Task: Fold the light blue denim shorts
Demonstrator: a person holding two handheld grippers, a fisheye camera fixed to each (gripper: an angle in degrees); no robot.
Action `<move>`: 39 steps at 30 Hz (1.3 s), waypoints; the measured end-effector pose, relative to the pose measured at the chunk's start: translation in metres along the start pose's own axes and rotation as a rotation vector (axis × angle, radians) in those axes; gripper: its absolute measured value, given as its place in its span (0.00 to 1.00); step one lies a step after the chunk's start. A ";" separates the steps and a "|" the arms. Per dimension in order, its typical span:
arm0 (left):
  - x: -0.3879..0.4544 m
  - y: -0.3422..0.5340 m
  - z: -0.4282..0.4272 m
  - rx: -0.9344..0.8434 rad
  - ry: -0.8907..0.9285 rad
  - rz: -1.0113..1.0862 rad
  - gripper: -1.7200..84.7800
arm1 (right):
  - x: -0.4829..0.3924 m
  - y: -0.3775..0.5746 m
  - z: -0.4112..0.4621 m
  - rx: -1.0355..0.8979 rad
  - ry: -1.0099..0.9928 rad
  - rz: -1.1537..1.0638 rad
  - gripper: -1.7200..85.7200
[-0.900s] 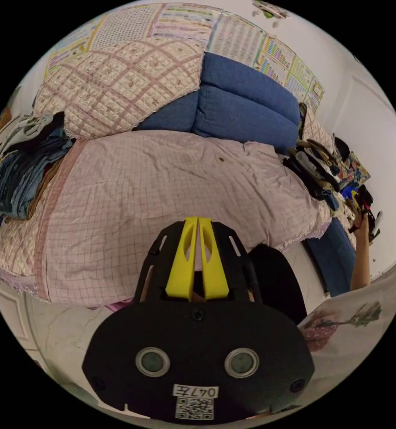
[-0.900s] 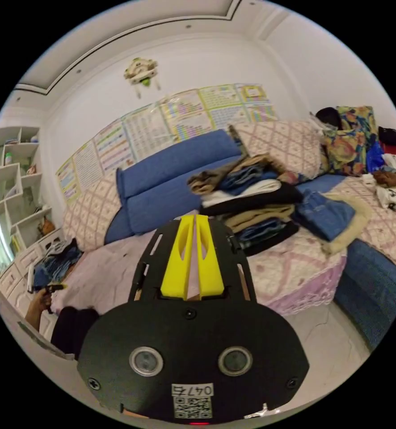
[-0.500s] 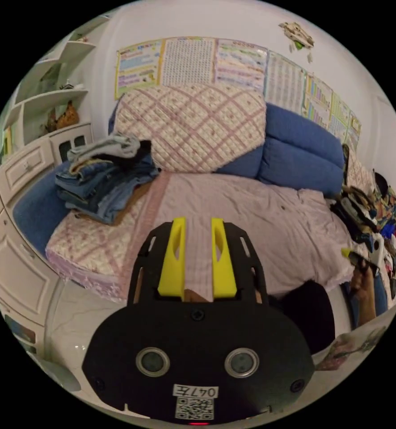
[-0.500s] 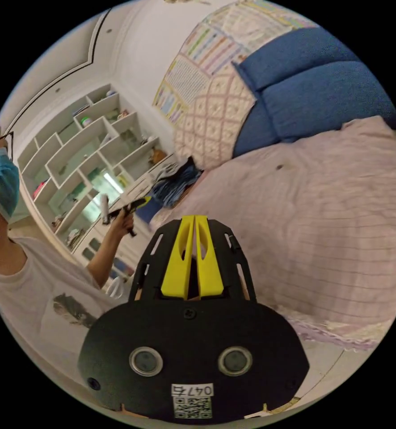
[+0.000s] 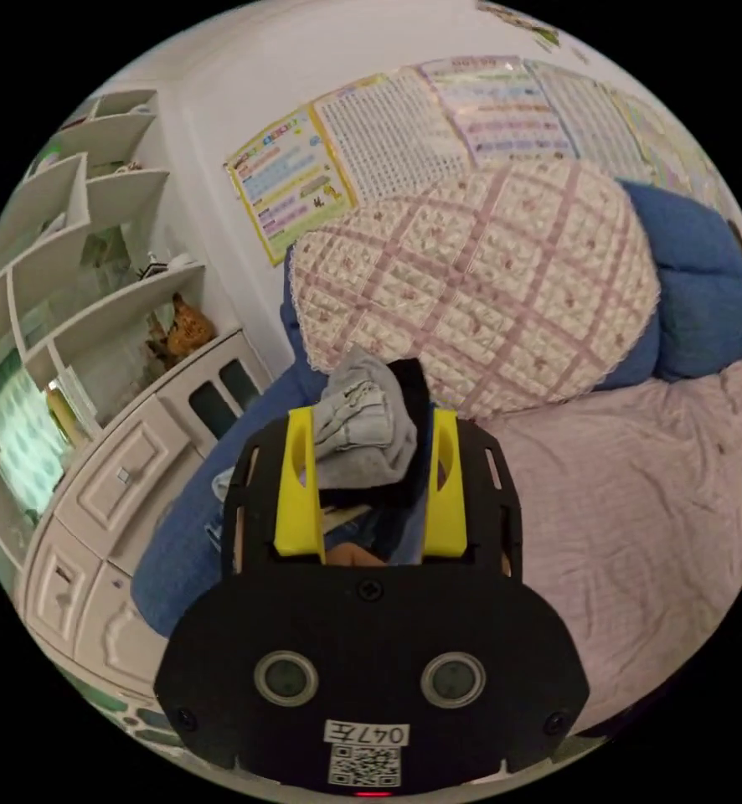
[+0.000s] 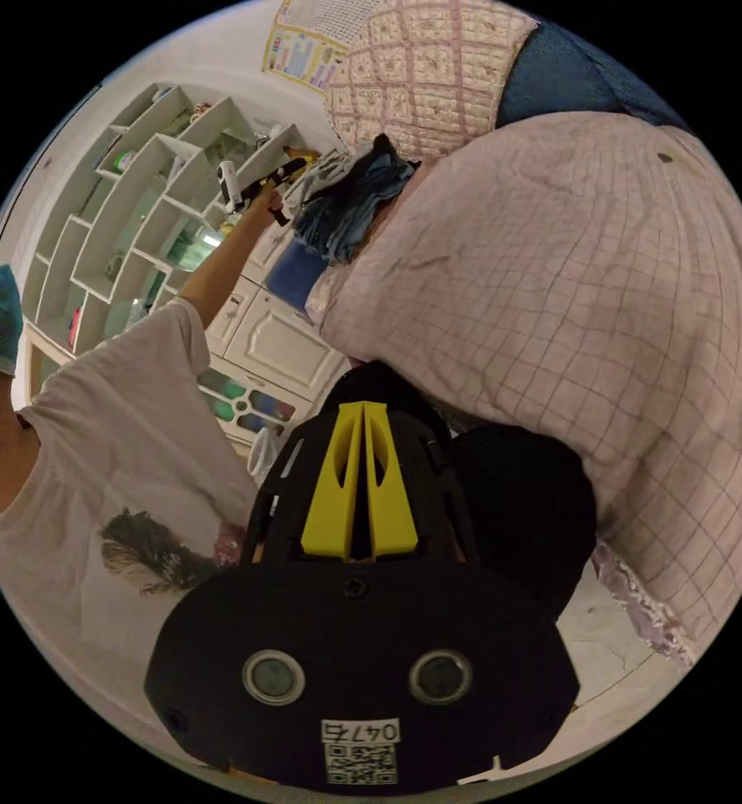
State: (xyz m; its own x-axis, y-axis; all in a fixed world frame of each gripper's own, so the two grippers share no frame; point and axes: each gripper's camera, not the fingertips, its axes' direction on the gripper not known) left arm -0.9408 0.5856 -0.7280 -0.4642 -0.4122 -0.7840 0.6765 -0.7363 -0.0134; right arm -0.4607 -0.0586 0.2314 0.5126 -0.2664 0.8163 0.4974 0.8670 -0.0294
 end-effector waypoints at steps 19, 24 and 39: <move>-0.061 0.011 -0.403 0.320 0.388 -0.187 0.09 | -0.051 -0.104 0.006 0.032 -0.125 -0.026 0.01; 0.010 0.108 -0.597 0.457 0.657 -0.096 0.09 | -0.089 -0.114 -0.037 0.145 -0.129 -0.127 0.01; 0.243 0.345 -0.751 0.501 1.010 0.308 0.09 | -0.220 -0.116 -0.220 0.511 0.345 -0.312 0.02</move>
State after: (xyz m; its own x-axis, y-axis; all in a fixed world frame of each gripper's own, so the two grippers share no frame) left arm -0.3907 0.6347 -1.3891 0.4984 -0.1622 -0.8516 0.2757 -0.9017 0.3331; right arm -0.4773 -0.1934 -0.0714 0.6348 -0.5809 0.5095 0.3092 0.7953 0.5214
